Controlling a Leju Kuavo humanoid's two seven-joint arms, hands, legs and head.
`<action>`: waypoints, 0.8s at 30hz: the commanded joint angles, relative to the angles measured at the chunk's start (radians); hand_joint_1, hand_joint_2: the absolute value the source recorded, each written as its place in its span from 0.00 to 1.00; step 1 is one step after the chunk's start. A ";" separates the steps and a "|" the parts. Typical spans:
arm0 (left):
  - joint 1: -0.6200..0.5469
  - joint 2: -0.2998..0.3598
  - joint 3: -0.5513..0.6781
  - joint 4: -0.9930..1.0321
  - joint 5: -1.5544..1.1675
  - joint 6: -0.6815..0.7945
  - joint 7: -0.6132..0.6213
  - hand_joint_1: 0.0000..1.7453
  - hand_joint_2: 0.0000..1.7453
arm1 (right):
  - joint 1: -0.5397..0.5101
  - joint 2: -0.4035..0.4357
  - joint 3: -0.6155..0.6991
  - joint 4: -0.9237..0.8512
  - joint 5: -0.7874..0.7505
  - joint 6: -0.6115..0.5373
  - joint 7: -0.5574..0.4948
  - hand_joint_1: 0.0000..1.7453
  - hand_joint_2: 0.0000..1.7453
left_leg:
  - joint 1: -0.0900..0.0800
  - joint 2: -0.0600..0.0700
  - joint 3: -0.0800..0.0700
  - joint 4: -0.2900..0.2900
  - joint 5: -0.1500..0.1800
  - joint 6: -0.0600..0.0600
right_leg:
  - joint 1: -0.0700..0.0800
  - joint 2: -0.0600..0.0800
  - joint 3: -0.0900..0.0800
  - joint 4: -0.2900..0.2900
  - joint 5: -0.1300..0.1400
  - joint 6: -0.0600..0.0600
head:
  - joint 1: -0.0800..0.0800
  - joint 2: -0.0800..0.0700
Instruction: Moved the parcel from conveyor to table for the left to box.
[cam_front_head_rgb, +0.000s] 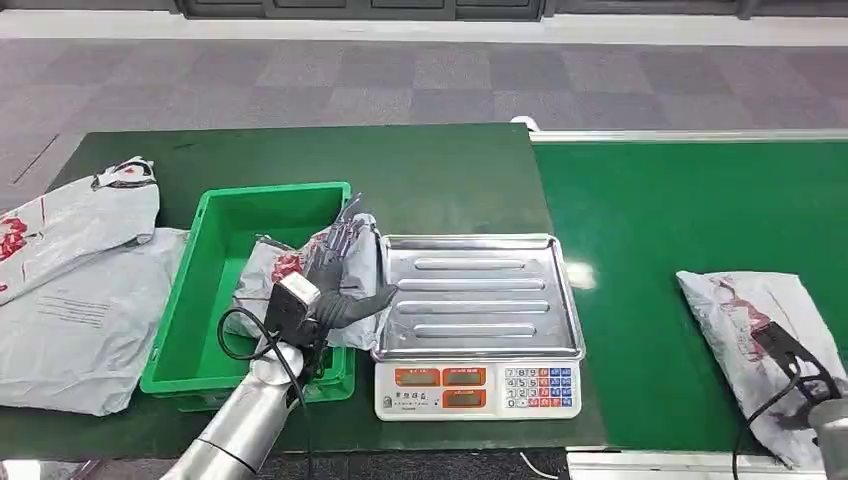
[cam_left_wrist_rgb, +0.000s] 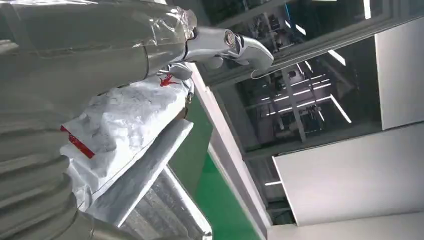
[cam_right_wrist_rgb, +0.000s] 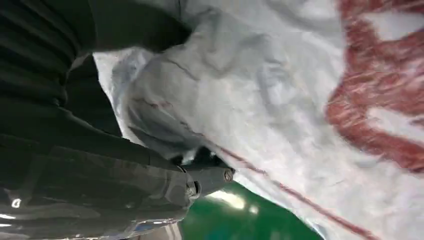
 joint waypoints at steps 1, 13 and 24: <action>-0.012 0.021 0.001 0.058 -0.003 -0.003 0.005 0.00 1.00 | -0.033 0.094 0.033 -0.049 -0.040 -0.033 -0.091 1.00 1.00 | 0.001 0.004 0.001 -0.001 0.000 -0.001 | 0.001 0.005 0.000 -0.002 0.002 -0.001 | 0.000 0.000; -0.009 0.021 -0.001 0.060 -0.008 -0.004 0.005 0.00 1.00 | -0.008 0.105 0.024 -0.099 -0.055 -0.050 -0.111 1.00 1.00 | 0.000 0.003 0.003 -0.001 0.002 0.000 | 0.000 0.003 0.001 -0.001 0.002 0.000 | 0.000 0.000; 0.002 0.022 0.006 0.054 -0.004 -0.012 0.005 0.00 1.00 | 0.040 0.141 -0.006 -0.236 -0.101 -0.110 -0.161 1.00 1.00 | 0.000 0.002 0.003 -0.001 0.002 0.001 | 0.000 0.002 0.001 -0.001 0.002 0.000 | 0.000 0.000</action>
